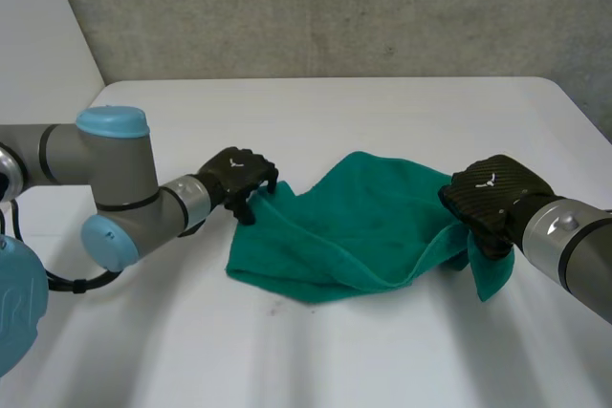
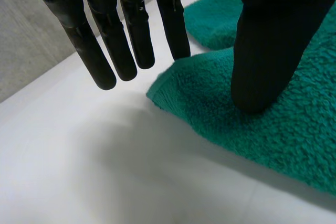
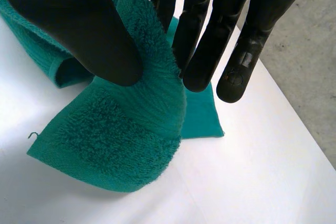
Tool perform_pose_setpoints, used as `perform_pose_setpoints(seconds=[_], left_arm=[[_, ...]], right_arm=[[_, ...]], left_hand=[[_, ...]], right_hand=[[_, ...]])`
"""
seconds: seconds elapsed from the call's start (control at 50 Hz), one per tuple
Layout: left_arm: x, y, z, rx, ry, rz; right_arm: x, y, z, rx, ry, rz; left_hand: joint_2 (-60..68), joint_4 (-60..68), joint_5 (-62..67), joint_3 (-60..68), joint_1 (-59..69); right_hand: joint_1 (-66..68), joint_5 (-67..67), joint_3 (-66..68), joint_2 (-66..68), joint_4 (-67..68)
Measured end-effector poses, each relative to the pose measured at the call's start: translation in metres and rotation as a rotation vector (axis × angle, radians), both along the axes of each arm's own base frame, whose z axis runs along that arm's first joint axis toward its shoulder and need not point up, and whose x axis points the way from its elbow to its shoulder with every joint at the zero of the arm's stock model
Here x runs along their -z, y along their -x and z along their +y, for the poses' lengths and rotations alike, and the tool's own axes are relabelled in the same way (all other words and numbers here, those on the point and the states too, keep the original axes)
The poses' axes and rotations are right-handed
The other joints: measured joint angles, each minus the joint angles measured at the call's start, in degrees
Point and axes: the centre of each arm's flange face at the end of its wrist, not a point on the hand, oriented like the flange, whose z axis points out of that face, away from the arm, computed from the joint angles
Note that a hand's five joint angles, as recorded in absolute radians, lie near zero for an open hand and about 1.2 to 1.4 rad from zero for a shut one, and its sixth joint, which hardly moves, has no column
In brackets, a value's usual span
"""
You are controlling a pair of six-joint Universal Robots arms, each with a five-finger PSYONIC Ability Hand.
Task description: Fold the towel.
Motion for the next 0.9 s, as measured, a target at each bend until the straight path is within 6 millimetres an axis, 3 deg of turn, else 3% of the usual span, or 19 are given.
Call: perform_pose_setpoints(seconds=[0.12,0.2,0.22,0.3,0.38,0.44,0.48,0.54,0.56,0.62,0.64,0.7,0.8,0.9], left_arm=[[0.007,0.0,0.0,0.008,0.0,-0.022],[0.01,0.0,-0.001,0.01,0.001,-0.028],[0.01,0.0,-0.001,0.01,0.002,-0.03],[0.009,0.0,-0.005,0.0,0.03,-0.036],[-0.006,0.001,-0.017,-0.036,0.134,-0.033],[-0.042,0.002,-0.037,-0.114,0.326,0.01],[-0.042,0.002,-0.037,-0.114,0.326,0.01],[-0.128,0.001,-0.057,-0.246,0.658,0.187],[-0.172,-0.002,-0.055,-0.287,0.786,0.296],[-0.217,-0.008,-0.047,-0.318,0.893,0.418],[-0.243,-0.014,-0.038,-0.337,0.942,0.494],[-0.267,-0.023,-0.024,-0.361,0.968,0.571],[-0.265,-0.033,-0.009,-0.389,0.921,0.579],[-0.207,-0.039,0.005,-0.408,0.741,0.464]], right_arm=[[0.003,-0.001,-0.004,-0.001,-0.003,0.002],[0.005,-0.003,-0.009,-0.002,0.006,0.0],[0.005,-0.004,-0.011,-0.002,0.01,-0.001],[0.002,-0.008,-0.023,0.0,0.047,-0.016],[-0.011,-0.015,-0.044,0.01,0.137,-0.052],[-0.035,-0.023,-0.068,0.031,0.267,-0.109],[-0.035,-0.023,-0.068,0.031,0.267,-0.109],[-0.103,-0.033,-0.105,0.099,0.573,-0.279],[-0.138,-0.034,-0.115,0.123,0.723,-0.376],[-0.174,-0.035,-0.12,0.135,0.887,-0.483],[-0.193,-0.035,-0.12,0.135,0.981,-0.541],[-0.209,-0.035,-0.118,0.128,1.071,-0.594],[-0.204,-0.037,-0.115,0.099,1.071,-0.591],[-0.149,-0.045,-0.113,0.021,0.876,-0.495]], left_hand=[[-0.51,-0.24,-0.27,-0.44,-0.42],[12.69,13.14,12.55,12.51,14.37],[24.12,24.89,24.35,24.11,26.91],[31.94,32.67,29.61,31.87,29.49],[32.2,32.72,29.61,31.98,29.49],[32.25,32.72,29.61,31.99,29.49],[32.25,32.72,29.61,31.99,29.49],[32.27,32.73,29.61,32.01,29.49],[32.27,32.73,29.61,32.02,29.49],[32.28,32.73,29.61,32.02,29.49],[32.35,32.74,29.61,32.03,29.49],[32.35,32.75,29.61,32.12,29.49],[32.48,32.96,29.61,32.25,29.49],[32.49,32.96,29.61,32.25,29.49]], right_hand=[[0.0,0.1,0.0,0.0,0.0],[0.0,0.12,0.0,0.0,0.0],[0.0,0.14,0.0,0.0,0.0],[0.0,0.16,0.0,0.0,0.0],[0.0,0.16,0.0,0.0,0.09],[0.0,0.16,0.0,0.0,0.3],[0.0,0.16,0.0,0.0,0.3],[0.0,0.17,0.33,0.31,0.3],[0.0,0.17,0.33,0.31,0.3],[0.0,0.17,0.33,0.32,0.3],[0.0,0.21,0.33,0.32,0.3],[0.0,0.23,0.33,0.32,0.3],[0.0,0.3,0.33,0.32,0.3],[0.0,0.37,0.33,0.32,0.3]])
